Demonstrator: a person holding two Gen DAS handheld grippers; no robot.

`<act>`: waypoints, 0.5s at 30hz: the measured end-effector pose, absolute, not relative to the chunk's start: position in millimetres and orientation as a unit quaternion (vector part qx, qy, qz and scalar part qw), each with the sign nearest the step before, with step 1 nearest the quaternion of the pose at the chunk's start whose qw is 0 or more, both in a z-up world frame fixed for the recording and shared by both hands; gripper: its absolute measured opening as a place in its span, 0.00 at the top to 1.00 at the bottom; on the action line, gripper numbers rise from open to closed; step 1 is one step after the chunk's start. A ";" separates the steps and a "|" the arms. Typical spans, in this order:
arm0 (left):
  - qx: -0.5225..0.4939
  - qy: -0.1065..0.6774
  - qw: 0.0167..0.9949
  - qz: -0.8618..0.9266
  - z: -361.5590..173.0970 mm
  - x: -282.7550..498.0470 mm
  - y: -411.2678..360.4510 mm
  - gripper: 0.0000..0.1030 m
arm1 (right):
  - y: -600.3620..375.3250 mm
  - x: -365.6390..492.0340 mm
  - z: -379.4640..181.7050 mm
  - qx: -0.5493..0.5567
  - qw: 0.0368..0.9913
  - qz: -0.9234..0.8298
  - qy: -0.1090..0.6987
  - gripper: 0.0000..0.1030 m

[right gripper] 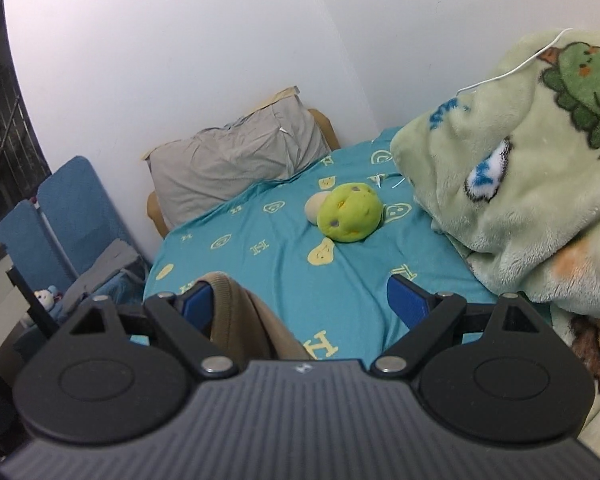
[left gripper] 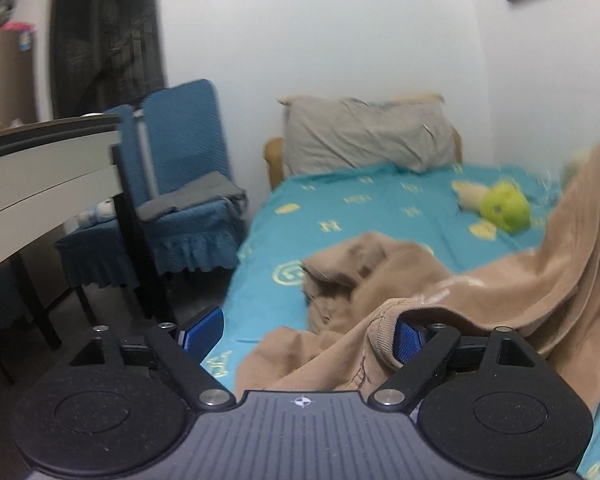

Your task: Fold clothes

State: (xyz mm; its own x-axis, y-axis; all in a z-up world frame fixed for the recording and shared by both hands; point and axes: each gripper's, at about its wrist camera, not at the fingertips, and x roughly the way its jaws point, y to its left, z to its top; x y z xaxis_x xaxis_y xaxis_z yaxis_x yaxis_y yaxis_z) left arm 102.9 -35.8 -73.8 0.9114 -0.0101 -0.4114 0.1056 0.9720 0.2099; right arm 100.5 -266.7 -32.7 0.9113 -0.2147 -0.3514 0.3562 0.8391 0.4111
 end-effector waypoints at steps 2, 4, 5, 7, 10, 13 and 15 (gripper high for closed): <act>0.151 0.217 0.963 -0.048 -84.4 109.8 -46.7 0.15 | -263.7 98.7 -32.0 0.237 0.949 -0.147 0.149 0.12; 0.197 0.220 0.953 -0.069 -94.7 112.8 -59.0 0.15 | -261.1 98.0 -31.2 0.232 0.950 -0.146 0.150 0.12; 0.217 0.213 0.950 -0.076 -98.8 112.6 -65.4 0.15 | -260.1 98.2 -30.4 0.226 0.951 -0.146 0.149 0.12; 0.255 0.199 0.942 -0.090 -105.5 107.4 -74.0 0.15 | -257.9 97.3 -28.8 0.215 0.954 -0.150 0.145 0.12; 0.273 0.183 0.937 -0.120 -107.2 96.3 -80.4 0.14 | -254.8 95.0 -25.9 0.204 0.957 -0.153 0.136 0.12; 0.281 0.167 0.937 -0.125 -107.6 96.2 -84.0 0.10 | -252.5 92.2 -23.3 0.201 0.960 -0.148 0.129 0.12; 0.276 0.173 0.940 -0.105 -110.4 105.0 -83.5 0.10 | -251.1 90.4 -21.7 0.199 0.961 -0.144 0.125 0.12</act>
